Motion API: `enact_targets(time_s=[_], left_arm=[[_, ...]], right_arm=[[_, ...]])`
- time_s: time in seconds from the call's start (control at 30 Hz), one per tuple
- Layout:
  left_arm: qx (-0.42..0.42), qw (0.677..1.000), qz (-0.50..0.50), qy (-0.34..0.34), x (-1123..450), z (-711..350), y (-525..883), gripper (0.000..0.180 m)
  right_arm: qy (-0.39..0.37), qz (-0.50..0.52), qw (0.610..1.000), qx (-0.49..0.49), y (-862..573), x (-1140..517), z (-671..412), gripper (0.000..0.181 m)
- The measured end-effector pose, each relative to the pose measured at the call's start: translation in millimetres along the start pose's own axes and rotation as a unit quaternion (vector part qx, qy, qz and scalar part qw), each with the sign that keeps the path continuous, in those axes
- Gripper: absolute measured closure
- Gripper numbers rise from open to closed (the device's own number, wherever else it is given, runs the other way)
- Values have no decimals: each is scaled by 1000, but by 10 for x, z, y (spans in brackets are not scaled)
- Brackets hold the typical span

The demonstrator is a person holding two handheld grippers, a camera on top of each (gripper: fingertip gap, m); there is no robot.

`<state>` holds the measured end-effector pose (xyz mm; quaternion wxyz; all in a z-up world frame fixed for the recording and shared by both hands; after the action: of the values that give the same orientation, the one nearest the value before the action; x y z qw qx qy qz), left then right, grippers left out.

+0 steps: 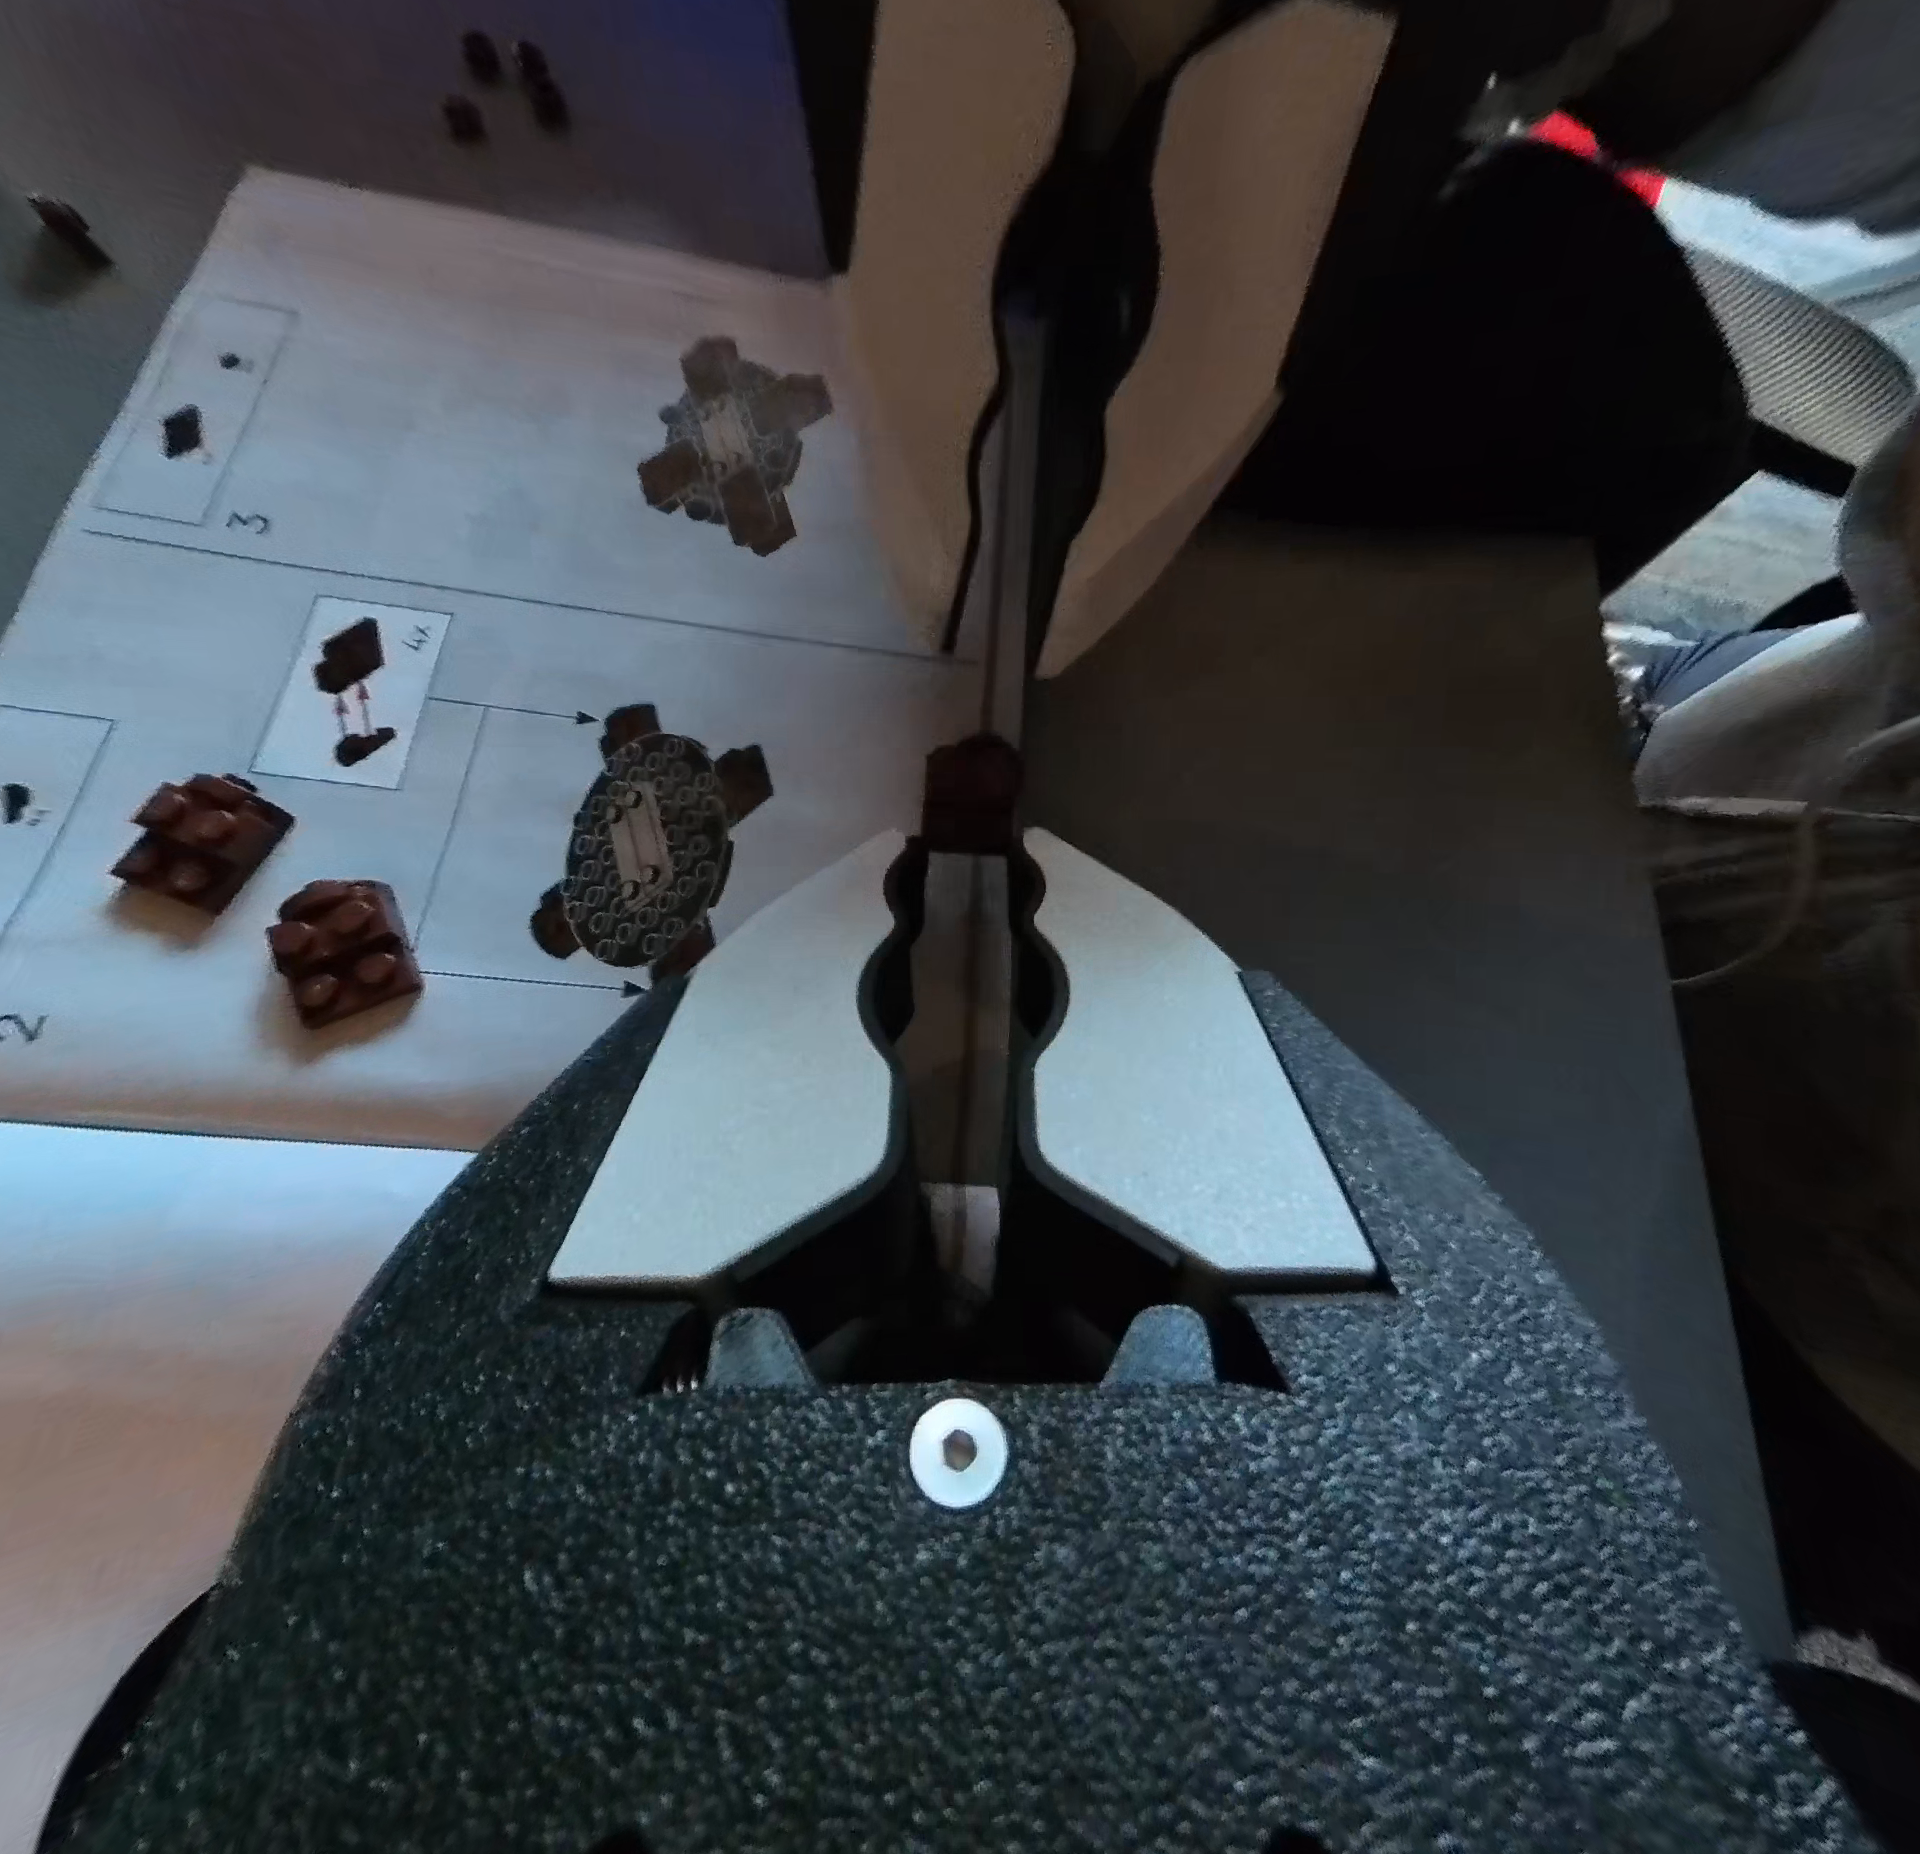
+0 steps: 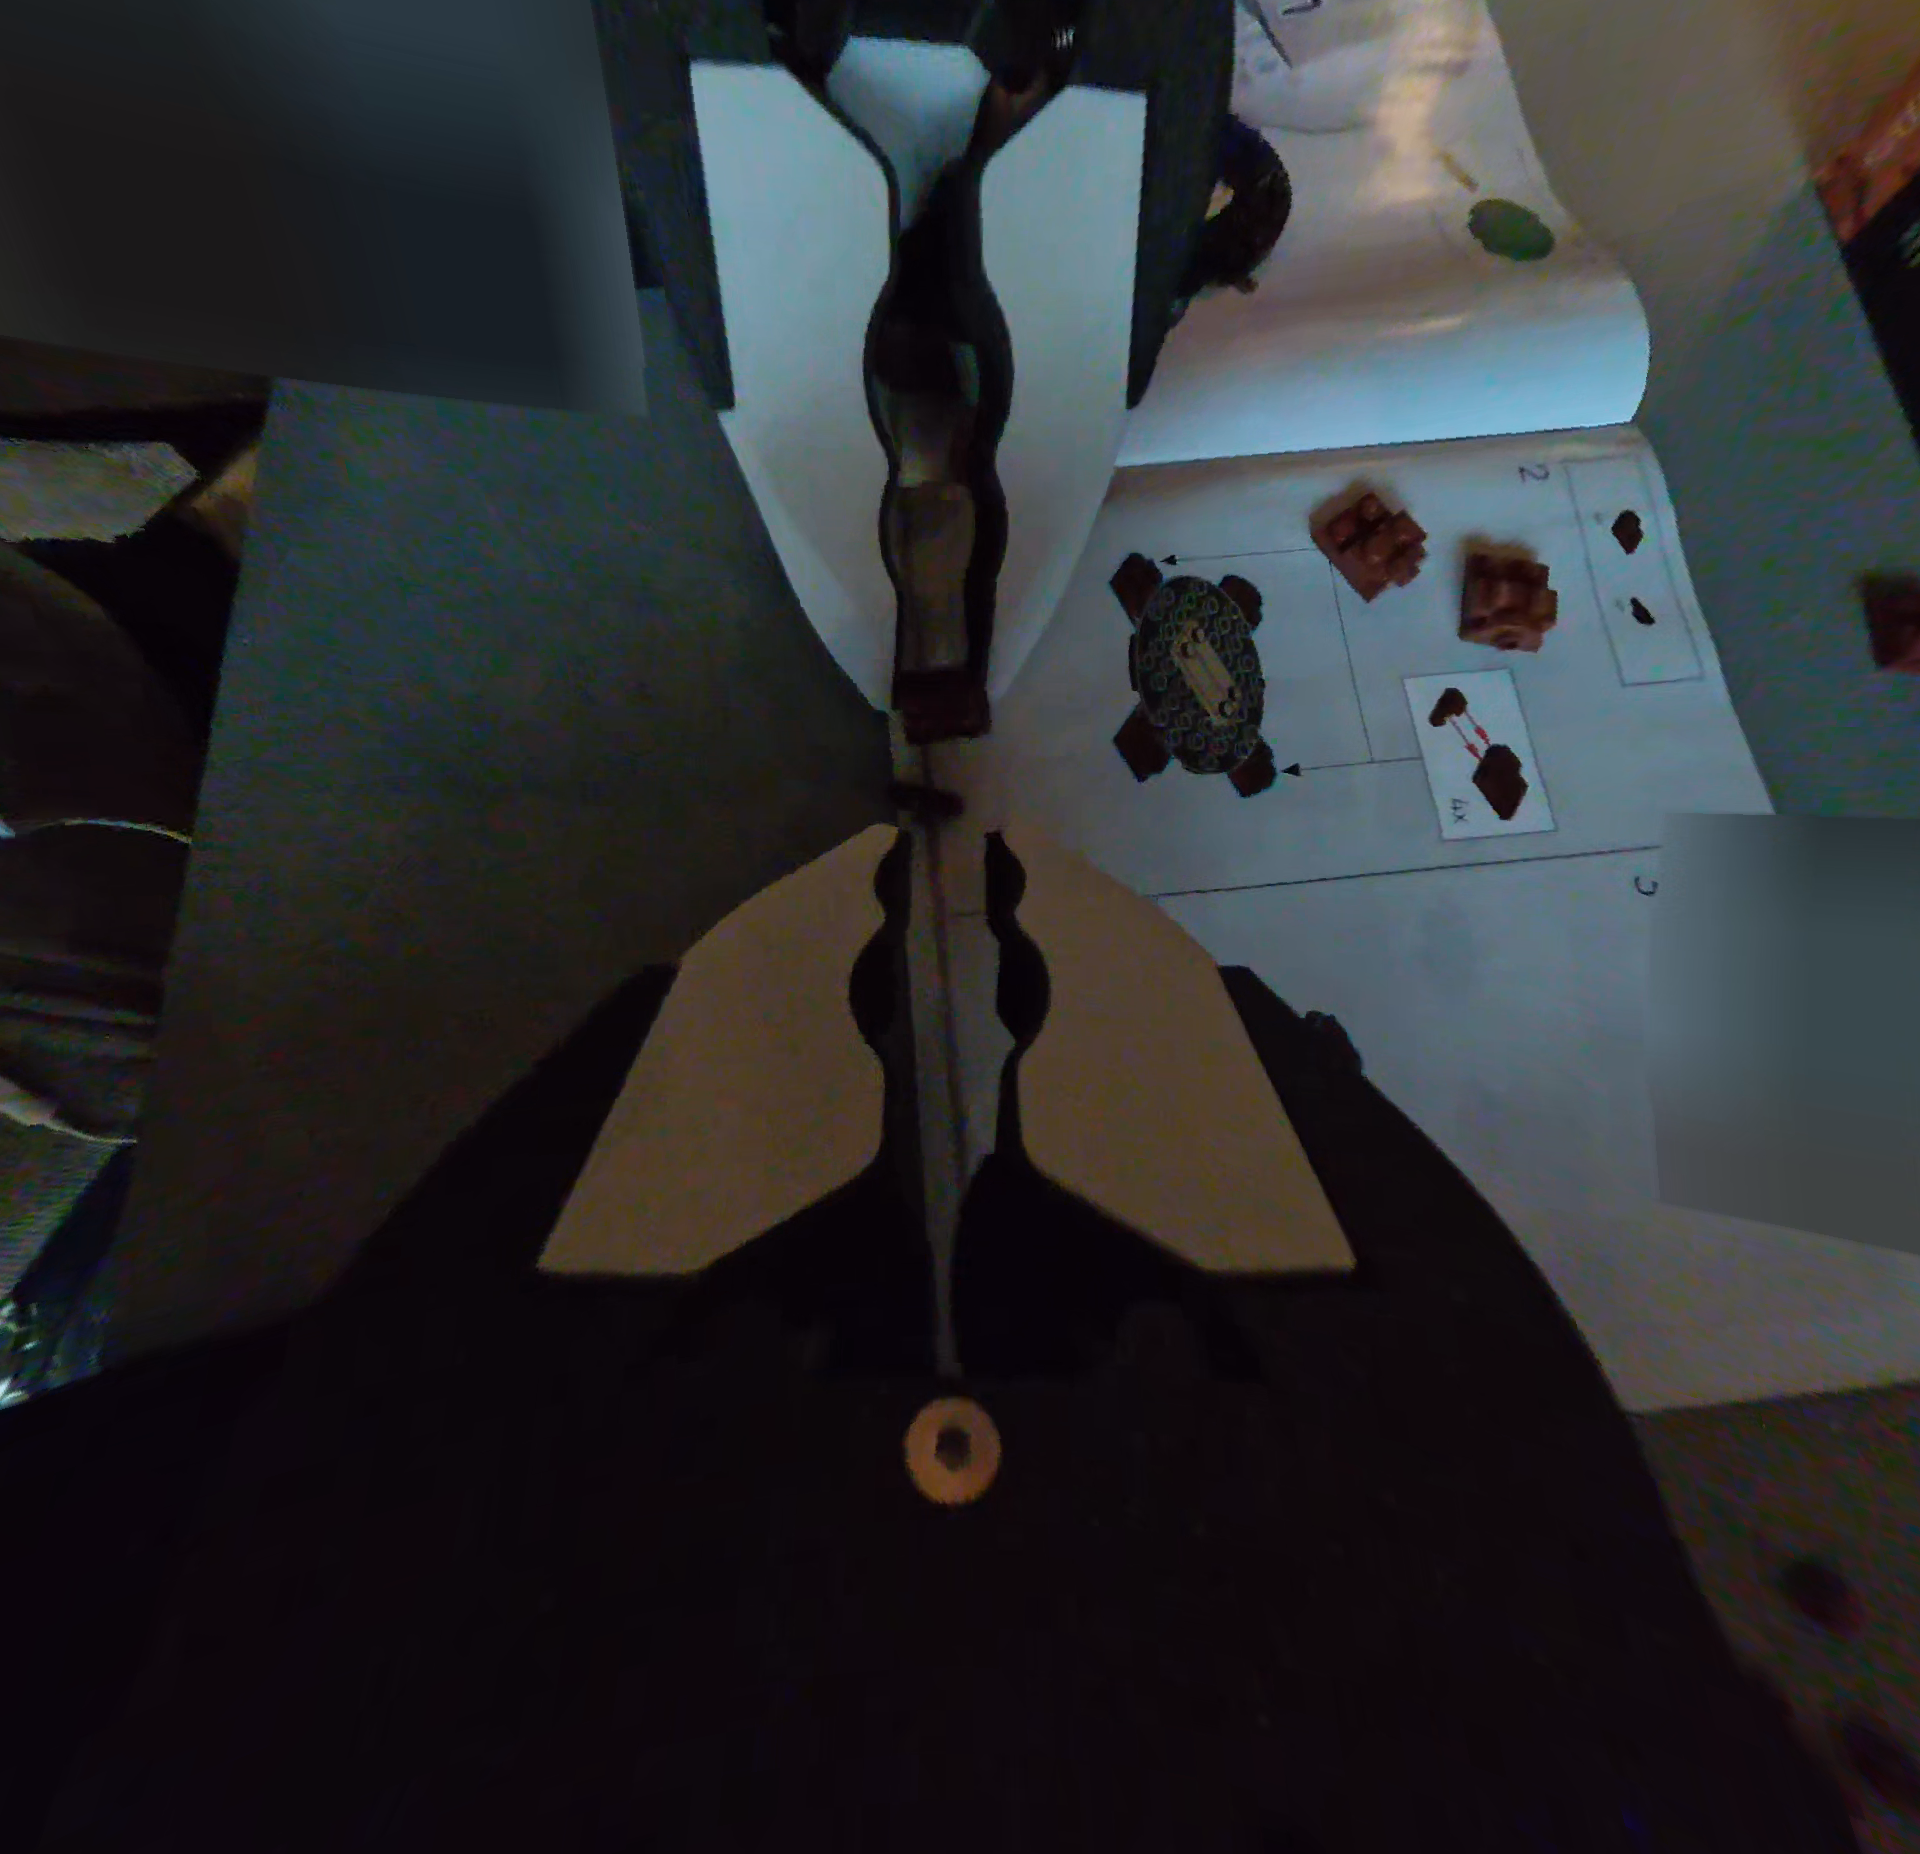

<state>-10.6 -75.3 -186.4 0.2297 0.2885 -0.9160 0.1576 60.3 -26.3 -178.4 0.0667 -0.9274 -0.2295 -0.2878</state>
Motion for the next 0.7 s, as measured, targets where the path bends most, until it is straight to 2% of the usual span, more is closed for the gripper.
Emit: enact_targets(time_s=[0.1, 0.2, 0.27, 0.4, 0.6, 0.7], left_arm=[[6, 1000, 2, -25, 48, -36, 12, 166], [19, 997, 11, -67, 111, -102, 26, 166], [25, 996, 10, -90, 159, -132, 46, 166], [-3, 998, -3, -67, 153, -87, 42, 166], [-15, 998, 1, -67, 151, -89, 6, 166], [-18, 997, 8, -68, 154, -89, -11, 166]], right_arm=[[10, 23, 1000, 18, 5, -21, -67, 167], [-26, 40, 998, 45, -3, -48, -203, 155], [-66, 40, 996, 44, -17, -30, -271, 154], [-109, -25, 993, -48, 0, -33, -366, 152], [-77, -36, 996, -38, -19, -139, -299, 153], [-83, -32, 996, -28, -27, -163, -296, 165]])
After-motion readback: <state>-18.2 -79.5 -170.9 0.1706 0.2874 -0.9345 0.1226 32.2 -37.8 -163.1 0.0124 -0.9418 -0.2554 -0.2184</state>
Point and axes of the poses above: each gripper's, where its closed fingertips meet, x back along the fingers, z out of its underside, y = z × x across the jaws, the point moved 4 cm from there along x, back along the fingers, and after that the axes turned 8 degrees about -y, right-handed, at the moved point
